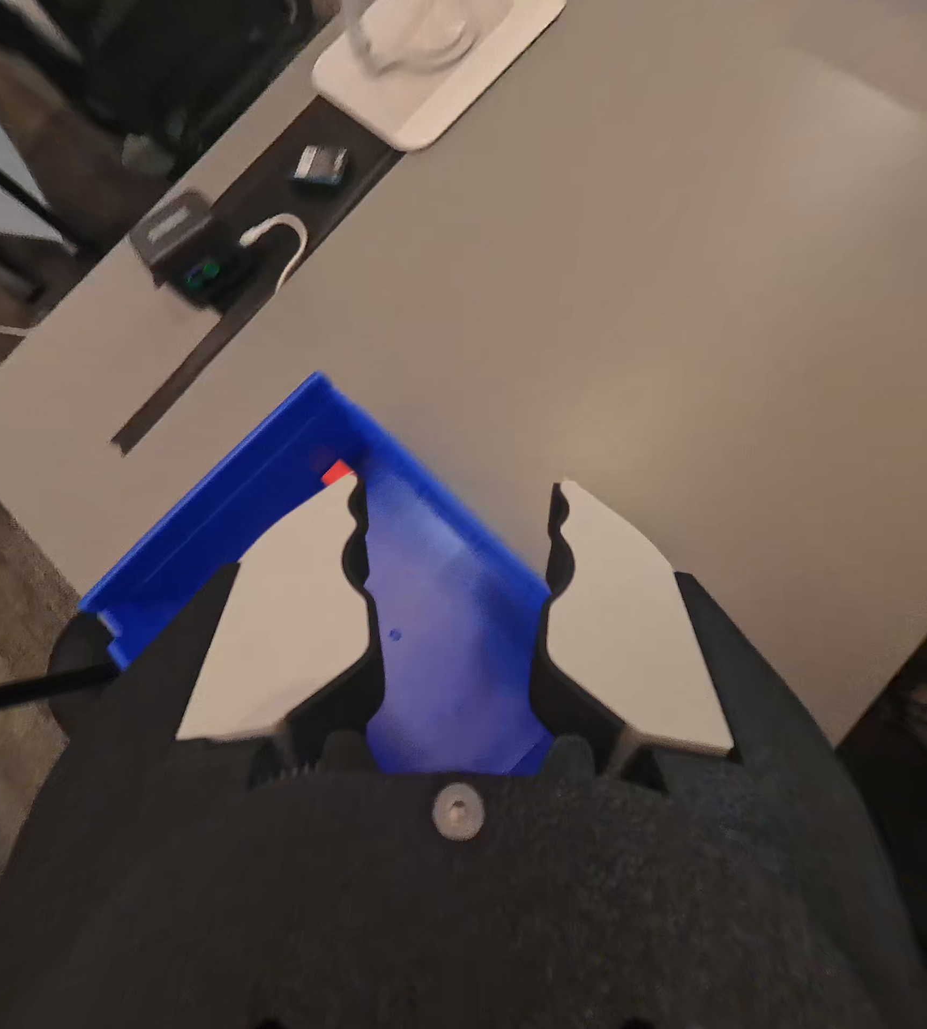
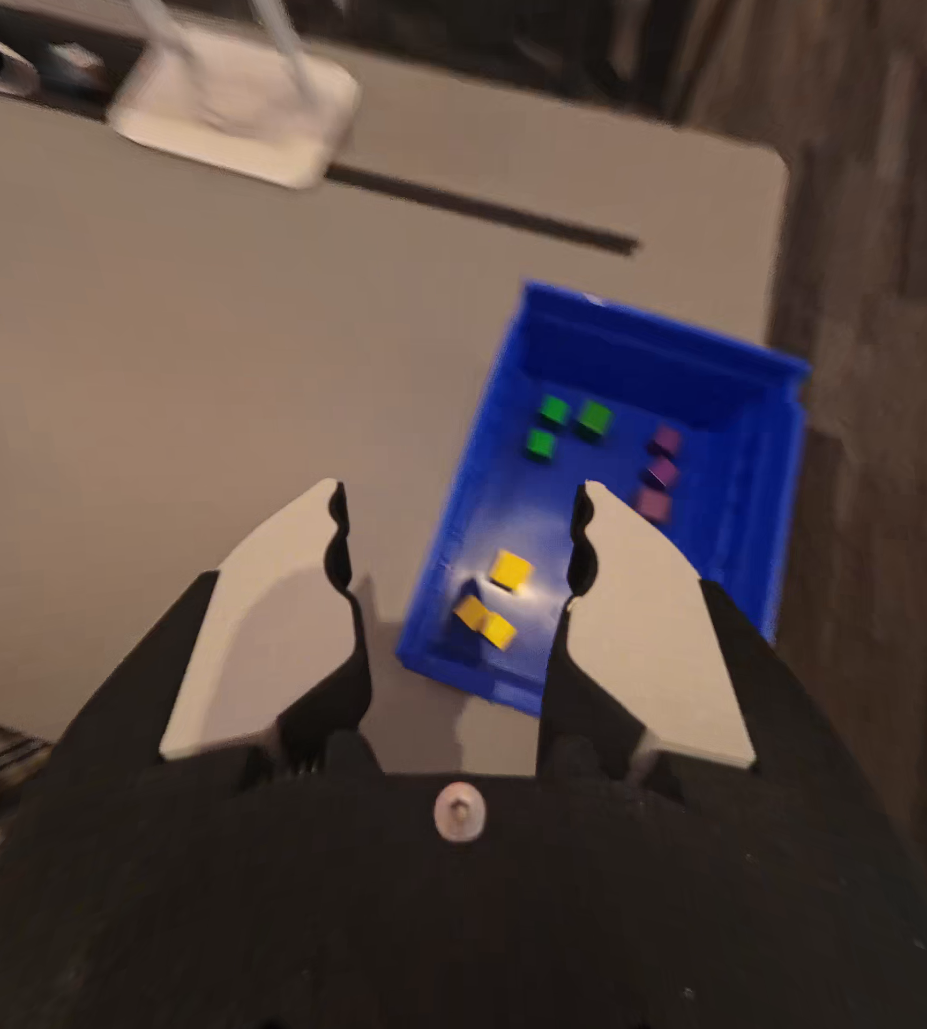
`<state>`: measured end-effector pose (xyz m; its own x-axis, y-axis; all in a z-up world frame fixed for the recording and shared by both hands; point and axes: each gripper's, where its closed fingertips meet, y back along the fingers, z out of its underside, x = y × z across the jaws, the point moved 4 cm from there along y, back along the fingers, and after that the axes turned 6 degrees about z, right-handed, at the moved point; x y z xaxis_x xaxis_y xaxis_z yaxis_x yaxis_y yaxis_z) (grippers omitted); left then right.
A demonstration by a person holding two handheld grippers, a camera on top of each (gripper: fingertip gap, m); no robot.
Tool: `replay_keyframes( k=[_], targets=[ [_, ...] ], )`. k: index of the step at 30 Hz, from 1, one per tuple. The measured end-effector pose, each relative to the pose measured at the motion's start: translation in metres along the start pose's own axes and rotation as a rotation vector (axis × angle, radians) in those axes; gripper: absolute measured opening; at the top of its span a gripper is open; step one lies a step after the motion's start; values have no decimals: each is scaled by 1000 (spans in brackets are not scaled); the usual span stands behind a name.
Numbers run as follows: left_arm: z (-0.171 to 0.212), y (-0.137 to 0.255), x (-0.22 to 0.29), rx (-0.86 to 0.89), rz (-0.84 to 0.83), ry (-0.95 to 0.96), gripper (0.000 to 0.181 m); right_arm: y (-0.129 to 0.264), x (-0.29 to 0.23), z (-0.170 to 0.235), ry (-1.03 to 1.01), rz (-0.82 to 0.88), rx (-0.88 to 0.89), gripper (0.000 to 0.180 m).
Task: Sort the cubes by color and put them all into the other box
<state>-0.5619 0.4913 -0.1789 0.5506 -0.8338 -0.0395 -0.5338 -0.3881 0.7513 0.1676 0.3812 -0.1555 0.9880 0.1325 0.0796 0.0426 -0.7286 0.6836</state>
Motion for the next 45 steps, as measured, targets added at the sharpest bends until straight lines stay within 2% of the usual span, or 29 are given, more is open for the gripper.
replay_keyframes(
  k=[3,8,11,16,18,22,24,26,35,39,43,45],
  targets=[
    [33,-16,-36,-108,25,-10,63,12,-49,-9,64,-168,157,76],
    [69,-64,-59,-219,108,-149,65,11,-108,1,82,-383,263,77],
    [77,-86,-71,-245,111,-236,68,6,-125,9,51,-448,265,77],
    [86,-106,-91,-263,34,-314,63,5,-142,10,30,-462,243,76],
    [88,-112,-97,-247,-2,-230,59,5,-147,7,42,-451,230,76],
    [95,-125,-108,-179,-122,149,53,2,-159,0,48,-460,208,76],
    [97,-134,-106,-117,-111,357,52,-2,-165,-5,45,-470,201,76],
    [97,-140,-105,-75,-114,473,50,-5,-172,-10,47,-487,200,76],
    [86,-155,-118,47,-120,691,51,-15,-190,-15,73,-533,178,77],
    [90,-165,-122,17,-123,712,54,-11,-185,-12,60,-532,187,78],
    [95,-172,-122,-13,-118,690,45,-4,-179,-12,50,-518,205,77],
    [93,-173,-119,5,-80,672,25,0,-179,-14,50,-522,222,77]
  ],
)
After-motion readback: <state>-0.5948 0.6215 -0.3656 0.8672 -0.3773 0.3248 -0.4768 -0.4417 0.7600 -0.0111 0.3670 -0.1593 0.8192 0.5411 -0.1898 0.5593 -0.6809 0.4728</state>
